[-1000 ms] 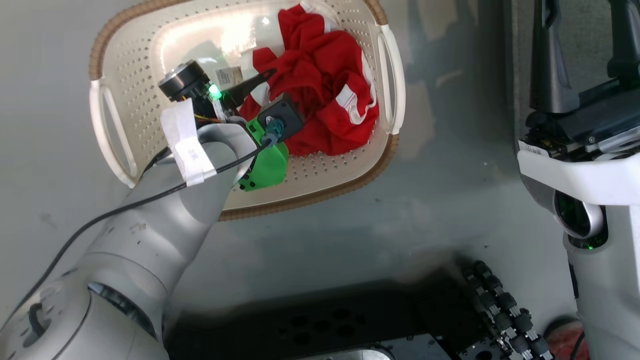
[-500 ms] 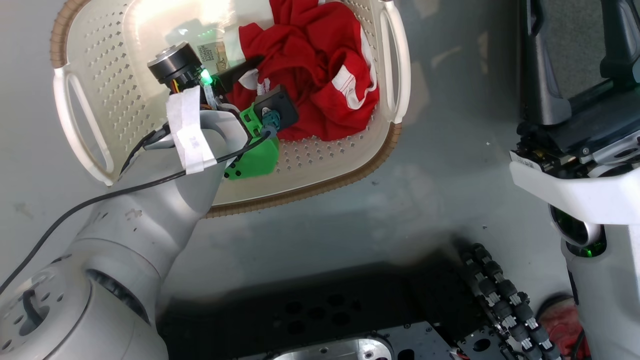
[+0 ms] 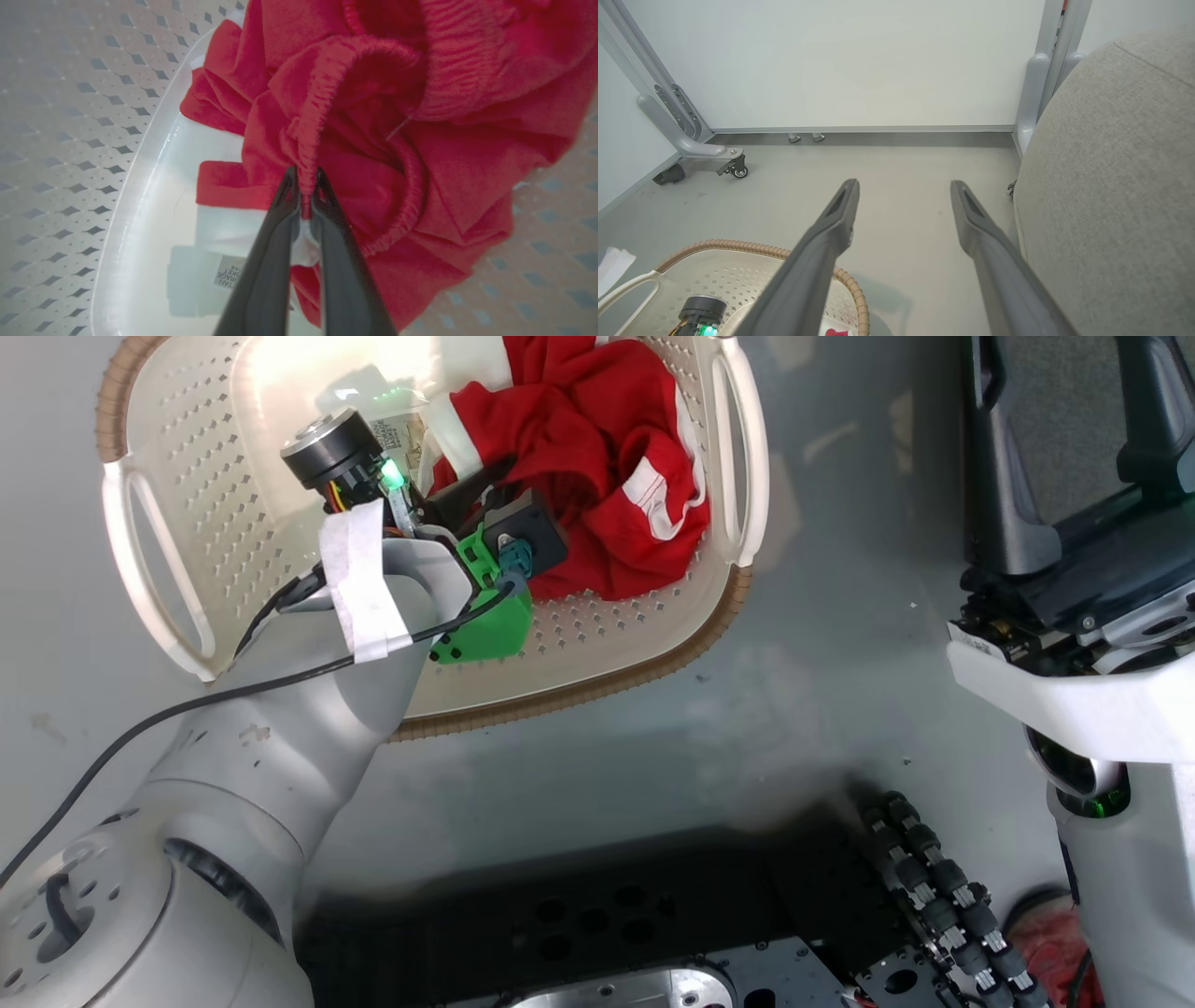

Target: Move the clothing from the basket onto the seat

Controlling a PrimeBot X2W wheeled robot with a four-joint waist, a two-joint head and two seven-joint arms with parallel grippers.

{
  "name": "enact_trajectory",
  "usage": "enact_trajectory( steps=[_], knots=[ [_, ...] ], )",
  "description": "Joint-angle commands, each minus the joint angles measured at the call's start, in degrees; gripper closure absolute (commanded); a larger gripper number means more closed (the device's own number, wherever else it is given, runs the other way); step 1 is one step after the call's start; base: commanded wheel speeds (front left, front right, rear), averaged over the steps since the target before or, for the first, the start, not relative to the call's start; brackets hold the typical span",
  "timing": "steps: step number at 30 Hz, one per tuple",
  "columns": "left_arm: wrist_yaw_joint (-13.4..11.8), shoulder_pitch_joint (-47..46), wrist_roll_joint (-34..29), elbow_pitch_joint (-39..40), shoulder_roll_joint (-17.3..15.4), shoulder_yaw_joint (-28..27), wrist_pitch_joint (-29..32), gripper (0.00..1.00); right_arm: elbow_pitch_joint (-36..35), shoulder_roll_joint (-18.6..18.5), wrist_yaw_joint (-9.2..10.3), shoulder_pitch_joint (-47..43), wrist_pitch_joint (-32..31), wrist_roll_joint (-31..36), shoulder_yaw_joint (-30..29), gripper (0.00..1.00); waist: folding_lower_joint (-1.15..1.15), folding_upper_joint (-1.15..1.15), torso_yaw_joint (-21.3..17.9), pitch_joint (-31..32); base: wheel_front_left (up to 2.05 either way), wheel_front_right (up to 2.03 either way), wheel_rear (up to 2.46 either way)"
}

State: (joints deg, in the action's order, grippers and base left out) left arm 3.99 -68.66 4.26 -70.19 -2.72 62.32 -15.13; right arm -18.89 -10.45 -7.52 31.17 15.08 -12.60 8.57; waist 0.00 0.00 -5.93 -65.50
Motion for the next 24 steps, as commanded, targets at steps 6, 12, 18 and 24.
enact_trajectory(
  steps=[6, 12, 18, 24],
  knots=[
    [-2.85, 1.87, 1.4, 3.47, -0.97, -0.9, -0.02, 1.0, 0.34, 1.68, 0.06, 1.91, 0.14, -0.09, 0.04, 0.0, 0.0, 0.0, 0.33, 3.32, 0.0, 0.0, 0.0],
    [-3.08, 7.99, 4.91, 8.06, -1.36, -3.55, -0.02, 1.0, 2.7, 3.28, 0.06, -0.19, 0.13, -0.57, 0.77, 0.0, 0.0, 0.0, 0.44, 11.1, 0.0, 0.0, 0.0],
    [-4.03, 16.27, 8.2, 14.38, -2.59, -7.45, -0.02, 1.0, 5.28, 4.57, 0.06, -3.68, 0.13, -1.07, 1.27, 0.0, 0.0, 0.0, 1.18, 20.59, 0.0, 0.0, 0.0],
    [-2.0, 22.93, 10.1, 17.65, -3.46, -10.07, -0.02, 1.0, 7.8, 4.9, 0.06, -7.73, 0.13, -1.22, 1.97, 0.0, 0.0, 0.0, 2.17, 30.1, 0.0, 0.0, 0.0]
  ],
)
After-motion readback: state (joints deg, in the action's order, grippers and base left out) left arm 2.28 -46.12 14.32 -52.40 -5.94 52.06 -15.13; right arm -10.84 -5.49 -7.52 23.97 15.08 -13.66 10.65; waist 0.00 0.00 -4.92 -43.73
